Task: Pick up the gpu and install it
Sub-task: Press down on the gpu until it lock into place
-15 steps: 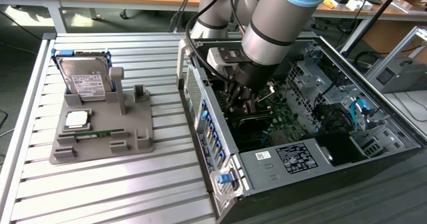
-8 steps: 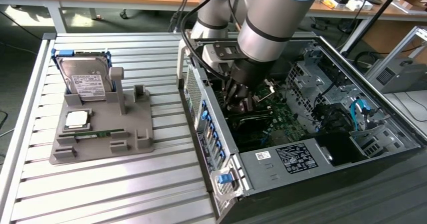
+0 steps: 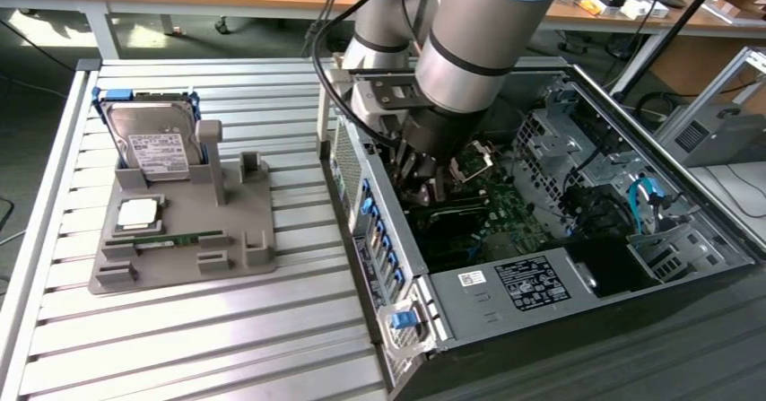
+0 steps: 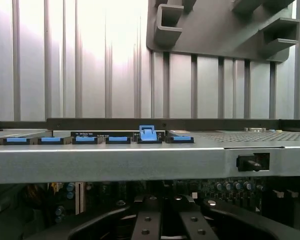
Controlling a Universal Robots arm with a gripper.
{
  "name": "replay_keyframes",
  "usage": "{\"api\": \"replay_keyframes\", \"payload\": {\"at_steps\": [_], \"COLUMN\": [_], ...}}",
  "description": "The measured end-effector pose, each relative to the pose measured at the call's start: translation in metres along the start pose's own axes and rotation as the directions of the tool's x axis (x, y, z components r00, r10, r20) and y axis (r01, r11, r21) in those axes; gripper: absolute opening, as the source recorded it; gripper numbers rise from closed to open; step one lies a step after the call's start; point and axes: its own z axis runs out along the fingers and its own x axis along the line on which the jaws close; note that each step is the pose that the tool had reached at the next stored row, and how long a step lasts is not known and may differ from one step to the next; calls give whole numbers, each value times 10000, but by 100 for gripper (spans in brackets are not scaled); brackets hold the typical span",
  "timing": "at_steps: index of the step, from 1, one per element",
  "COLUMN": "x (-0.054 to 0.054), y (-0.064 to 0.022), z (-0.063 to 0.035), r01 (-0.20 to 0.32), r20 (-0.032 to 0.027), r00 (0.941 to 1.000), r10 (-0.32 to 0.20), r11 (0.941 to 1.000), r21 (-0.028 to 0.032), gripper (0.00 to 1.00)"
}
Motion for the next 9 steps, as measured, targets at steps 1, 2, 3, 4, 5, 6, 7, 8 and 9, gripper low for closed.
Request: {"api": "replay_keyframes", "payload": {"at_steps": [1,2,3,4,5,6,7,8,9], "x": [0,0,-1,-1,-2,-2,-2,-2,-2], "y": [4,7,11,16,21,24,25,29,33], "z": [-4,-7,-13,-18,-23,-25,-25,-27,-27], "r01": [1,1,2,2,3,3,4,3,1], "r20": [2,3,3,2,3,3,3,2,0], "r00": [10000,10000,10000,10000,10000,10000,10000,10000,10000], "r10": [-1,-1,-2,-2,-3,-3,-4,-3,-1], "r11": [10000,10000,10000,10000,10000,10000,10000,10000,10000], "r21": [5,10,15,20,25,28,29,29,30], "gripper": [11,11,11,11,11,11,11,11,11]}}
